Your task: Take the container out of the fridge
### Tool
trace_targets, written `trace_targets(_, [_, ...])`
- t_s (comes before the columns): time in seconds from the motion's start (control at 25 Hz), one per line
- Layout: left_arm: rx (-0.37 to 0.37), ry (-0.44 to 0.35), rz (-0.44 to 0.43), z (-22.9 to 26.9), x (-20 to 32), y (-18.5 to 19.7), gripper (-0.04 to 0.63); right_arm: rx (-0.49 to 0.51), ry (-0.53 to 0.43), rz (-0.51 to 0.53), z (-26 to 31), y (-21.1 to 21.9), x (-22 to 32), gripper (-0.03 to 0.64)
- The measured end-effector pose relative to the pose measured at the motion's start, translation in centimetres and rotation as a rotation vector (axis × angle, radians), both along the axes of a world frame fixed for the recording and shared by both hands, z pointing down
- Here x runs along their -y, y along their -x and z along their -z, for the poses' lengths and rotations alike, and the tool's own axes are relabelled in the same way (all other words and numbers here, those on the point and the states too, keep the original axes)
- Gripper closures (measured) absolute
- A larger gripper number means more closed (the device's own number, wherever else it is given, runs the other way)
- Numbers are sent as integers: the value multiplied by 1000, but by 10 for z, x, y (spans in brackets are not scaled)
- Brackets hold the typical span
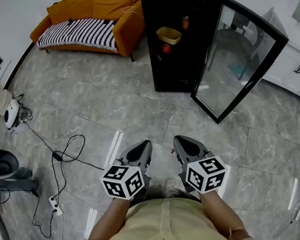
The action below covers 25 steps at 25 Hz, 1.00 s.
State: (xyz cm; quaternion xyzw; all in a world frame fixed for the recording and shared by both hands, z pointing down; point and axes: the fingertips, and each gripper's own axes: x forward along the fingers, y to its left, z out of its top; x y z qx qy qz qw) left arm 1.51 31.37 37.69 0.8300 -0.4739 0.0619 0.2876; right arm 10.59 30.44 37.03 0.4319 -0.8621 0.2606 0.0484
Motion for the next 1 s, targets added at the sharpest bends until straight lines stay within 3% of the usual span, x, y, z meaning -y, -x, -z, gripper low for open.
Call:
trace_targets(0.28, [-6, 7, 17, -4, 25, 9, 571, -20, 27, 12, -10, 8, 19, 589])
trace_targets(0.6, [-14, 2, -43, -14, 78, 18, 571, -42, 34, -57, -18, 11, 70, 589])
trace_targets(1.0, [-19, 23, -102, -13, 155, 48, 571, -62, 47, -77, -19, 51, 140, 589])
